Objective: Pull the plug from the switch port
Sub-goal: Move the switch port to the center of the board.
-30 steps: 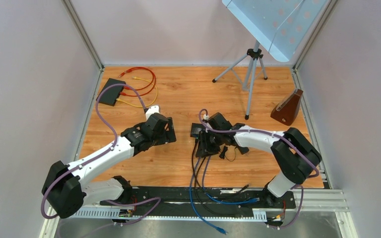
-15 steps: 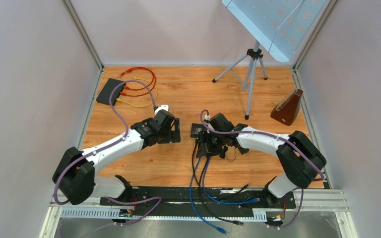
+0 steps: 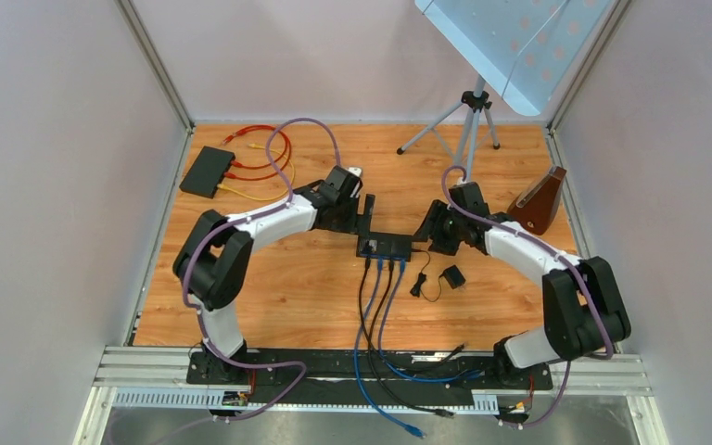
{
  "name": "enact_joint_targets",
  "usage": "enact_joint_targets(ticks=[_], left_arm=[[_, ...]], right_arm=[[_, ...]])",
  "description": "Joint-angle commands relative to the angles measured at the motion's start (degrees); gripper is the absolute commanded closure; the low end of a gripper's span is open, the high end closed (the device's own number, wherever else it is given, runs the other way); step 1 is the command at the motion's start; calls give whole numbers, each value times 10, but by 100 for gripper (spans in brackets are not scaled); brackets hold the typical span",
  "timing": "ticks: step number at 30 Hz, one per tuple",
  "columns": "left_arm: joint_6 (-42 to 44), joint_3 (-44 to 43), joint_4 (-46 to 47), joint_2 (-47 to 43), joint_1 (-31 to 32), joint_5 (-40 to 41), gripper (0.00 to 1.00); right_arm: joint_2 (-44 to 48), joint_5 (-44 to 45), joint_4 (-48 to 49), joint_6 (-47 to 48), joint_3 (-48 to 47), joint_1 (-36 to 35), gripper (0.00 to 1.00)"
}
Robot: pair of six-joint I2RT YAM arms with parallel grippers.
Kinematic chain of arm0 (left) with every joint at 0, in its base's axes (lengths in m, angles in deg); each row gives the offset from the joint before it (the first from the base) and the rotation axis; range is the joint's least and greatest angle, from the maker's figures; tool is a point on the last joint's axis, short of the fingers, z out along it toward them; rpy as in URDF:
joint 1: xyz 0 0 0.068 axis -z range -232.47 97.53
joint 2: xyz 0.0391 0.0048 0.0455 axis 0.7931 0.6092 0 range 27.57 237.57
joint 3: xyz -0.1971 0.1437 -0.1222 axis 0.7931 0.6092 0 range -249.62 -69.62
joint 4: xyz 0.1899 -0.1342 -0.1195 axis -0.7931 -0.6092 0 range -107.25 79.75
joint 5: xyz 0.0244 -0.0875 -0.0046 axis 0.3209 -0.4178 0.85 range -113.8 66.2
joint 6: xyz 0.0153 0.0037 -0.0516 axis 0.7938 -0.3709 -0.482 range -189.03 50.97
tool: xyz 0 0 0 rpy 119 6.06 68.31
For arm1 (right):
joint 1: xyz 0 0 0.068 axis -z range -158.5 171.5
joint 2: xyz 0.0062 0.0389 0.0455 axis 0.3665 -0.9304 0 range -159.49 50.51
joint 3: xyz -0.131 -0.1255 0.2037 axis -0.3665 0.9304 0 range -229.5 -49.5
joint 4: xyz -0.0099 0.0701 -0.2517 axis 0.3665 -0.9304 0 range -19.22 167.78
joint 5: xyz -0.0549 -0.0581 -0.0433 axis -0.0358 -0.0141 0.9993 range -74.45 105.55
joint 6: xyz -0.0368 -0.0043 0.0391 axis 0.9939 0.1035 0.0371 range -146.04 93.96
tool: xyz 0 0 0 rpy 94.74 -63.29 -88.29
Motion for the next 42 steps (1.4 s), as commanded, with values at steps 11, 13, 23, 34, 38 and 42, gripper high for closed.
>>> enact_joint_targets(ticks=[11,13,23,34,38,42], left_arm=[[-17,27,135,79,-19,-210,30],[-39,56,162,68,-16,-232,35],[-132,178,179,-10,55,-196,39],[-48,118,37,-62,63,-52,21],[31,69,7,-79,63,-21,3],[126,35,3,-96,63,-24,0]], right_arm=[[-167,-130,42,104,-99,20,54],[-167,-150,41,119,-92,19,55],[-143,-206,33,169,-33,17,53],[-27,-107,-3,141,-16,20,33],[90,-33,11,109,9,21,27],[211,27,74,34,97,20,22]])
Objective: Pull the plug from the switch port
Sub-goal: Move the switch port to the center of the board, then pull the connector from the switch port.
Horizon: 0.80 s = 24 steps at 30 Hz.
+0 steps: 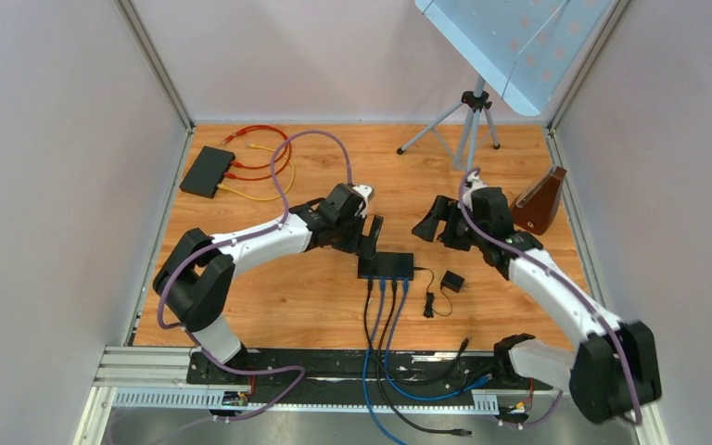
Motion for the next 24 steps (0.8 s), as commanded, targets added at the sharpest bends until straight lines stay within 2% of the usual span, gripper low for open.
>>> enact_joint_targets(ticks=[1,4,5,7,8,10,13,17,20,24], left_arm=[[145,-52,-16,-50,0,22,0],[217,-42,17,-72,0,-21,0],[248,-39,36,-83,0,-37,0],[294,-27,67,-95,0,-67,0],[332,-11,80,-99,0,-81,0],[361,14,124,-114,1,-105,0],[362,39,180,-133,0,-109,0],[357,19,150,-106,0,-99,0],[338,-23,120,-102,-5,-119,0],[339,21,211,-152,-5,-143,0]], right_arm=[[118,102,80,-100,90,0,23],[162,198,113,-170,143,1,32],[170,232,111,-193,150,4,32],[183,242,92,-195,155,20,19],[187,243,88,-198,156,25,15],[189,233,87,-239,159,28,16],[184,168,88,-335,172,29,8],[174,73,149,-474,224,18,0],[166,84,168,-493,236,-4,3],[161,99,121,-481,220,-7,4]])
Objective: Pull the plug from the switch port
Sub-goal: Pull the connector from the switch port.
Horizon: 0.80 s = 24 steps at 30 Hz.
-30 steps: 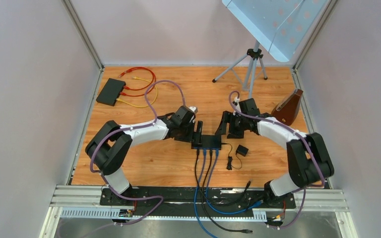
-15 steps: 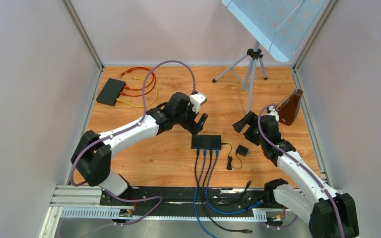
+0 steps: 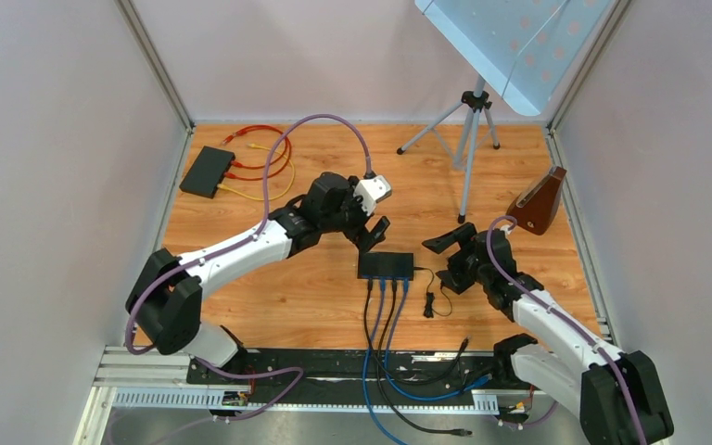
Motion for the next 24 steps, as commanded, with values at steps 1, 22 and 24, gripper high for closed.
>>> enact_joint_targets(ticks=[1,22,24], left_arm=[[11,15,95,-56,-3,-24,0],[212,46,103,27,10,-150,0],[250,53,104,37,15,-147,0]], right_arm=[[0,-1,-1,-42,-21,-6,3],[-72,-8,55,-169,-5,-62,3],[-70,2,53,-180,-3,-62,5]])
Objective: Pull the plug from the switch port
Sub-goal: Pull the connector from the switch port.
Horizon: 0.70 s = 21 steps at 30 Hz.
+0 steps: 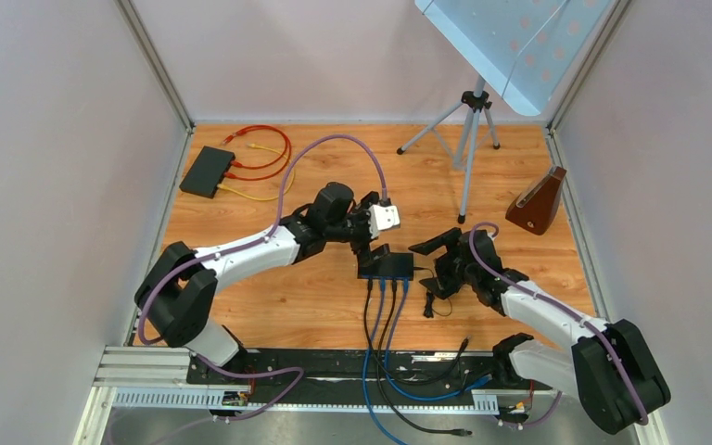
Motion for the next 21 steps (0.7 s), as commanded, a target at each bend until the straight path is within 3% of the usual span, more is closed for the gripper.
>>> enact_joint_targets(ticks=[1,8,14,21], left_arm=[[96,10,14,23,11,-5,0],[155,-3,-39,55,21,-26,1],[198,-55,-158,114,27,-20,6],[203,-81,-167,143,30,-4,5]], right_arm=[[14,37,18,-70,6,-3,6],[4,38,11,-63,7,-3,8],[-2,35,15,-61,9,-3,11],[-6,34,15,-58,8,-3,12]])
